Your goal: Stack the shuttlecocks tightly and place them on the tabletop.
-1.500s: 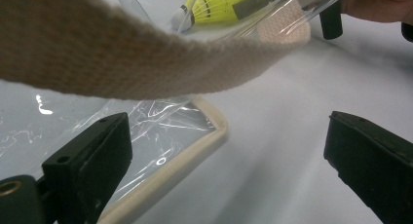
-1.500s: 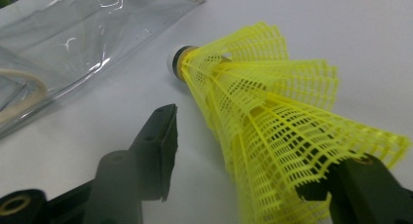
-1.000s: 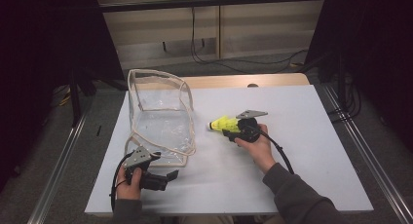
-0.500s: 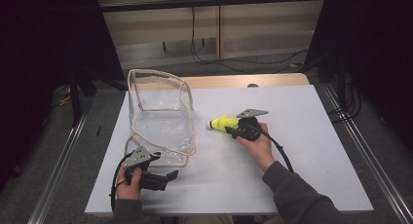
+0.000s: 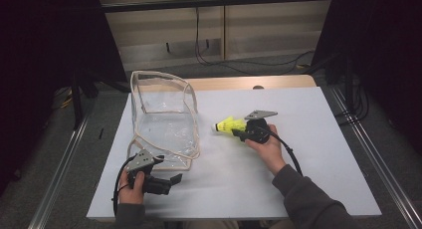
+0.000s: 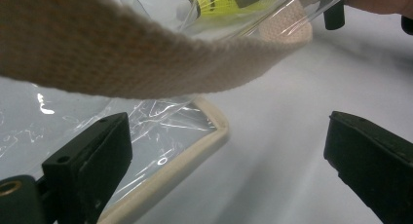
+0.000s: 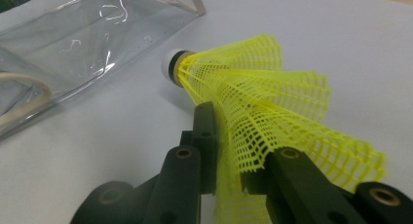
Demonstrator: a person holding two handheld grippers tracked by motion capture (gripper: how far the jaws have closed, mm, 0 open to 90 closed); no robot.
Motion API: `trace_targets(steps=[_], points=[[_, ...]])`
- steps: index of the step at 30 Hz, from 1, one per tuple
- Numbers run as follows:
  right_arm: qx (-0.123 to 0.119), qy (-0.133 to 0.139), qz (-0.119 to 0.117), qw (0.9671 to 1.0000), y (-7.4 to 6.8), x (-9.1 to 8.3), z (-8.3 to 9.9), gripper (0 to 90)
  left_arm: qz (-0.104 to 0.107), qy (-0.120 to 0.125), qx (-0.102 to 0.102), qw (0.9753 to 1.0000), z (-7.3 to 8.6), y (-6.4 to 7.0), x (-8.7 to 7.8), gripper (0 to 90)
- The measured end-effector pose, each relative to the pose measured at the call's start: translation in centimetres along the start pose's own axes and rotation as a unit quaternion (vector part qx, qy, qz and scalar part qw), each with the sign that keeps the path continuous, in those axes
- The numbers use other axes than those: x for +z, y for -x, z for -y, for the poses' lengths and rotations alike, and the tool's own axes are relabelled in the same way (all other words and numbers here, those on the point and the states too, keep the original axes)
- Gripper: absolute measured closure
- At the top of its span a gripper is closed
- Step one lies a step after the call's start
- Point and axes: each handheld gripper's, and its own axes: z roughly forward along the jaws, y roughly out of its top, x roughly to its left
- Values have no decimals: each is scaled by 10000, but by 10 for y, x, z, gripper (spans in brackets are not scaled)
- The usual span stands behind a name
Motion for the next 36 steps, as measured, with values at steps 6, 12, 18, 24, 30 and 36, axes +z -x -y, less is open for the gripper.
trace_targets(steps=[6, 12, 18, 24, 30, 36], points=[[15, 3, -86, 10000, -1, -3, -2, 798, 1, 11, -7, 10000, 0, 0, 0, 36], [14, 59, -135, 9999, -2, -11, -7, 799, 20, 16, -6, 10000, 0, 0, 0, 36], [-19, 39, -246, 9997, -2, -21, -12, 799, 35, 32, -1, 10000, 0, 0, 1, 36], [-116, 26, -310, 9994, -3, -30, -20, 799, 46, 55, -10, 10000, -1, 0, 1, 36], [-203, 41, -391, 9990, -6, -36, -28, 799, 77, 38, 26, 10000, -2, 0, 2, 37], [-252, 32, -479, 9985, -9, -43, -37, 799, 87, 54, 7, 9999, -2, 0, 1, 36]])
